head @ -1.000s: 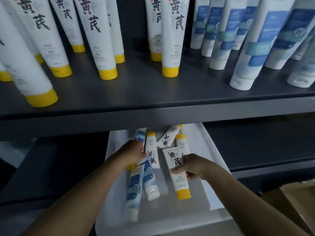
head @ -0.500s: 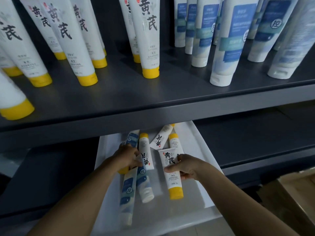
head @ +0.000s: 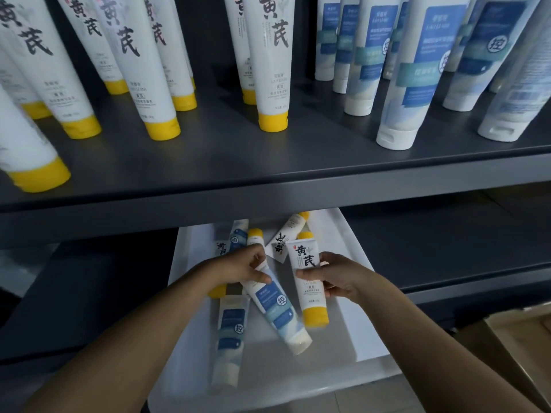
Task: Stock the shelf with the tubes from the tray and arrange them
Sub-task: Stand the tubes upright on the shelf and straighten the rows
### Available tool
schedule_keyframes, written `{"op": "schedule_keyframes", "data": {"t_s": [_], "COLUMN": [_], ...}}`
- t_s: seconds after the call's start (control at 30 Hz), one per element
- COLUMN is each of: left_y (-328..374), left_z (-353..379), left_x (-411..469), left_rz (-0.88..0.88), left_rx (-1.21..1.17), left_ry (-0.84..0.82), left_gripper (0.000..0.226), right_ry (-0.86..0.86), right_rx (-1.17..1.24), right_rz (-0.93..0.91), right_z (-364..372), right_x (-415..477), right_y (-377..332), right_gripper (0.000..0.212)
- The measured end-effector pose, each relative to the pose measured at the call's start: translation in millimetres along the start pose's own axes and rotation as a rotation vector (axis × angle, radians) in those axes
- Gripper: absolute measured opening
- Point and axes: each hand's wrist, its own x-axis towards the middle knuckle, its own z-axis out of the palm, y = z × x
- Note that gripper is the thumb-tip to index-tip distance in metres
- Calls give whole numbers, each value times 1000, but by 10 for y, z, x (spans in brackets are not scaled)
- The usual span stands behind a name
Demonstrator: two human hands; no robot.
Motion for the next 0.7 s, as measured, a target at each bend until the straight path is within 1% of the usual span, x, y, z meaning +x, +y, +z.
{"op": "schedule_keyframes", "data": {"t_s": [0.13, 0.23, 0.3, 0.37, 0.43, 0.5, 0.6, 0.63, 0.7], "left_y": [33, 17, 25, 41, 62, 72, 130, 170, 260], "left_z": [-70, -91, -90, -87, -106, -145, -230, -263, -340], "left_x": [-137, -246, -341, -428, -512, -619, -845, -934, -1114], "left_rz": [36, 57, 62, 70, 86, 146, 261, 290, 347], "left_rx": [-178, -395, -528, -577, -536, -456, -293, -258, -199], "left_ry": [106, 121, 110, 128, 189, 278, 419, 450, 513], "left_gripper": [21, 9, 7, 8, 8, 9, 16, 14, 10], "right_ry": [36, 118, 175, 226, 263, 291, 258, 245, 272], "right_rx": [61, 21, -8, 2, 16, -30, -75, -88, -149], "right_rz": [-75, -124, -166, -217, -279, -354, -465, -495, -533], "right_z": [-18, 11, 43, 77, 109, 132, 175, 191, 228], "right_x": [-85, -154, -194, -262, -373, -511, -755, -830, -963], "right_y": [-56, -103, -122, -132, -148, -176, -241, -264, -310], "right_gripper": [36, 36, 39, 32, 24, 19, 18, 18, 19]}}
